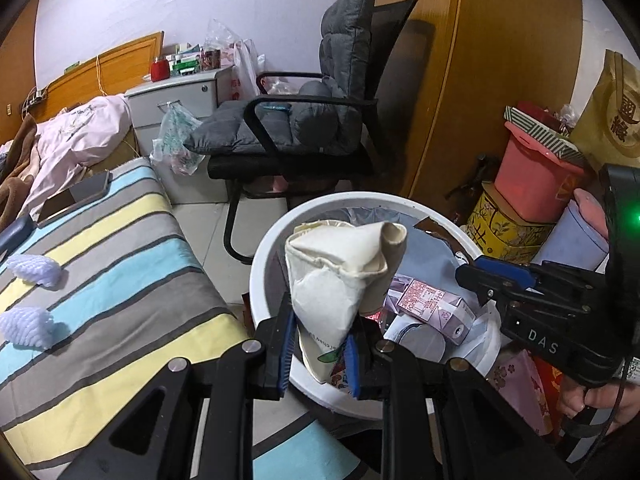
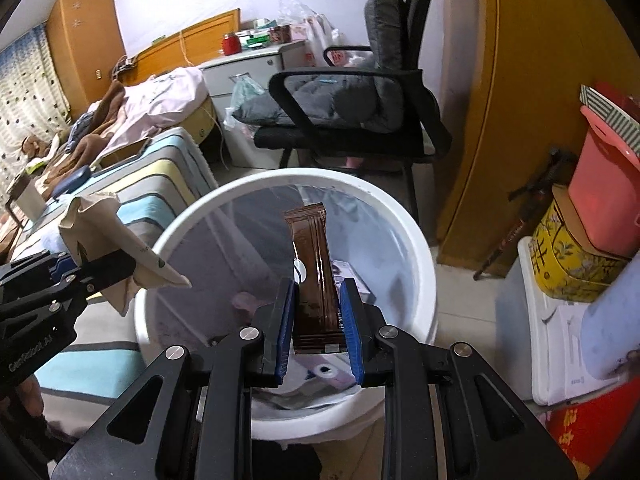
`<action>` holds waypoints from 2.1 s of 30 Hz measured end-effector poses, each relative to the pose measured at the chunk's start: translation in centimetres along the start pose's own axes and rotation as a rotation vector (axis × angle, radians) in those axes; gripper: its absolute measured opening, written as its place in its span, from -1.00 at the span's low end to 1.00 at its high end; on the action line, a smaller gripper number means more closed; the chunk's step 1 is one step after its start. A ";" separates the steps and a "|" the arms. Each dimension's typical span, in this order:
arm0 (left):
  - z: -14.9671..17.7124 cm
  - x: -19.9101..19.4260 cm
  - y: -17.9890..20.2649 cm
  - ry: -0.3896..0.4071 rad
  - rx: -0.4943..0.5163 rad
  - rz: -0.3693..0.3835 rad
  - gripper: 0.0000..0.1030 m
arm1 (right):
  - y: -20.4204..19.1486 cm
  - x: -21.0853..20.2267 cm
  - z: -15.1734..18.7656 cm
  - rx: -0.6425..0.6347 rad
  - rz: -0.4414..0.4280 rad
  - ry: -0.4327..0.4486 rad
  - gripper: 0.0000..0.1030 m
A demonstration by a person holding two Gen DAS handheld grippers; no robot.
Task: Collect trash
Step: 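Carry the cloth bag and brown wrapper over the white bin and open both grippers, then move both grippers back over the bed toward the white foam sleeves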
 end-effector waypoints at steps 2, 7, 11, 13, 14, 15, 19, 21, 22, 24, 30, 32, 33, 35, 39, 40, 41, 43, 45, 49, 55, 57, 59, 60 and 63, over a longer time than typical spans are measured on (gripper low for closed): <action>0.0 0.3 0.0 -0.006 -0.006 0.008 -0.55 | 0.3 0.2 0.0 0.011 0.008 -0.004 -0.49; 0.0 0.5 -0.2 -0.010 -0.016 0.006 0.09 | 0.8 0.6 0.0 0.019 0.020 -0.013 -0.42; 0.1 0.2 -0.5 -0.001 -0.019 0.005 0.09 | 0.9 0.7 0.0 0.021 0.026 -0.017 -0.06; 0.1 0.0 -0.7 0.001 -0.025 0.005 0.09 | 0.8 0.6 -0.1 0.022 0.024 -0.014 -0.05; 0.1 -0.1 -0.9 0.003 -0.026 0.001 0.09 | 0.7 0.4 0.0 0.019 0.023 -0.010 -0.06; 0.1 -0.1 -1.0 0.003 -0.029 -0.004 0.09 | 0.7 0.5 -0.1 0.018 0.023 -0.008 -0.05; 0.3 -0.8 -1.5 0.016 -0.035 -0.017 0.12 | 0.3 0.3 -0.2 0.014 0.024 0.000 -0.05; 0.4 -1.3 -1.8 0.029 -0.030 -0.037 0.16 | 0.1 0.2 -0.2 0.011 0.023 0.002 -0.05; 0.5 -1.6 -2.1 0.031 -0.037 -0.037 0.17 | 0.0 0.1 -0.2 0.010 0.023 0.004 -0.05; 0.7 -1.9 -2.6 0.036 -0.053 -0.039 0.18 | -0.2 0.0 -0.2 0.006 0.019 0.007 -0.05; 1.2 -3.4 -4.2 0.060 -0.078 -0.090 0.26 | -1.6 -0.5 -0.3 -0.016 0.002 0.031 0.03; 1.4 -3.9 -4.8 0.066 -0.090 -0.099 0.27 | -2.1 -0.6 -0.4 -0.023 -0.003 0.037 0.08; 1.6 -4.1 -5.2 0.069 -0.096 -0.104 0.27 | -2.4 -0.6 -0.4 -0.027 -0.008 0.040 0.08; 1.9 -4.5 -6.0 0.073 -0.108 -0.129 0.28 | -2.9 -0.6 -0.5 -0.035 -0.019 0.044 0.09; 2.5 -5.2 -7.7 0.079 -0.134 -0.175 0.30 | -4.3 -0.6 -0.5 -0.055 -0.050 0.055 0.09; 2.7 -5.4 -8.2 0.078 -0.144 -0.185 0.31 | -4.7 -0.7 -0.5 -0.060 -0.056 0.058 0.09; 2.9 -5.6 -8.7 0.076 -0.158 -0.195 0.32 | -5.2 -0.6 -0.6 -0.067 -0.067 0.063 0.09; 3.3 -6.0 -9.8 0.079 -0.186 -0.215 0.33 | -6.2 -0.5 -0.7 -0.079 -0.080 0.063 0.10; 3.7 -6.3 -11.0 0.083 -0.207 -0.242 0.34 | -7.0 -0.3 -0.8 -0.092 -0.097 0.063 0.10; 4.6 -7.0 -13.8 0.082 -0.242 -0.347 0.35 | -9.0 0.2 -1.2 -0.134 -0.127 0.064 0.10; 5.8 -6.8 -18.5 0.050 -0.313 -0.431 0.35 | -11.6 0.9 -1.9 -0.180 -0.161 0.063 0.10; 6.1 -6.8 -19.8 0.048 -0.339 -0.431 0.35 | -12.5 1.1 -2.2 -0.199 -0.180 0.068 0.10; 6.3 -6.7 -20.8 0.042 -0.355 -0.430 0.35 | -13.4 1.5 -2.6 -0.221 -0.191 0.066 0.10; 6.3 -6.4 -21.2 0.038 -0.359 -0.424 0.35 | -13.8 1.6 -2.6 -0.228 -0.195 0.065 0.10; 6.2 -5.5 -21.9 0.009 -0.349 -0.446 0.35 | -15.1 2.1 -3.0 -0.254 -0.212 0.061 0.10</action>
Point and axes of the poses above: each gripper's, at about its wrist camera, not at the fingertips, and x roughly the way its jaws point, y to its right, z to its underside, the point moved 1 cm from there along x, roughly the way its jaws point, and after that the axes turned 1 degree about z, right-handed, at the moved point
